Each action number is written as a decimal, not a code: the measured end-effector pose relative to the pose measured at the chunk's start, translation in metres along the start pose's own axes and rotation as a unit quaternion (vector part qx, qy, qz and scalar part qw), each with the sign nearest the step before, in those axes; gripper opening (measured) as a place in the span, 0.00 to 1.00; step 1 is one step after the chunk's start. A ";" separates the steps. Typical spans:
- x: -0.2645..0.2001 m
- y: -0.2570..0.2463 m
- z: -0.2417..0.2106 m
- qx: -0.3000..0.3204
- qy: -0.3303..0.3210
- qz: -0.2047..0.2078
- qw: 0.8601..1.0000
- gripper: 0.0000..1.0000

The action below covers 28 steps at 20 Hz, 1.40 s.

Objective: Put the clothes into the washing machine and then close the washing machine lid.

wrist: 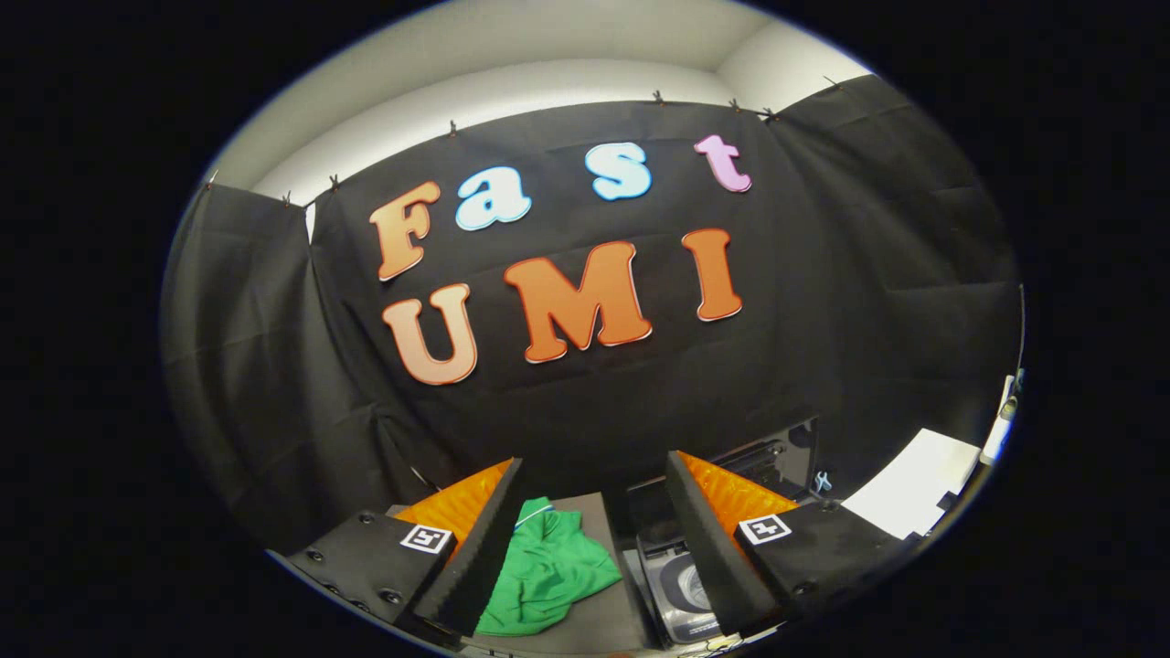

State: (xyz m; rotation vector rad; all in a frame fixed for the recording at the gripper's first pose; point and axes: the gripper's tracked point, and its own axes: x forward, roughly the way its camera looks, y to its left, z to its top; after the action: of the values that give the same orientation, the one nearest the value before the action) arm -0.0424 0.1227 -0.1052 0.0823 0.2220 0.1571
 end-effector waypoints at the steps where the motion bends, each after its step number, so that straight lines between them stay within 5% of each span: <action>1: 0.005 0.014 -0.012 0.000 0.013 0.011 1.000 0.98; 12: 0.050 0.118 -0.162 -0.093 0.167 0.056 0.980 0.99; 23: 0.063 0.118 -0.208 -0.155 0.223 0.028 0.962 0.99; 28: 0.067 0.123 -0.213 -0.154 0.203 0.043 0.966 0.94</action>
State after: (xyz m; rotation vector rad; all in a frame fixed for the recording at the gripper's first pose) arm -0.0442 0.2681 -0.3147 -0.2524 0.6010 0.2932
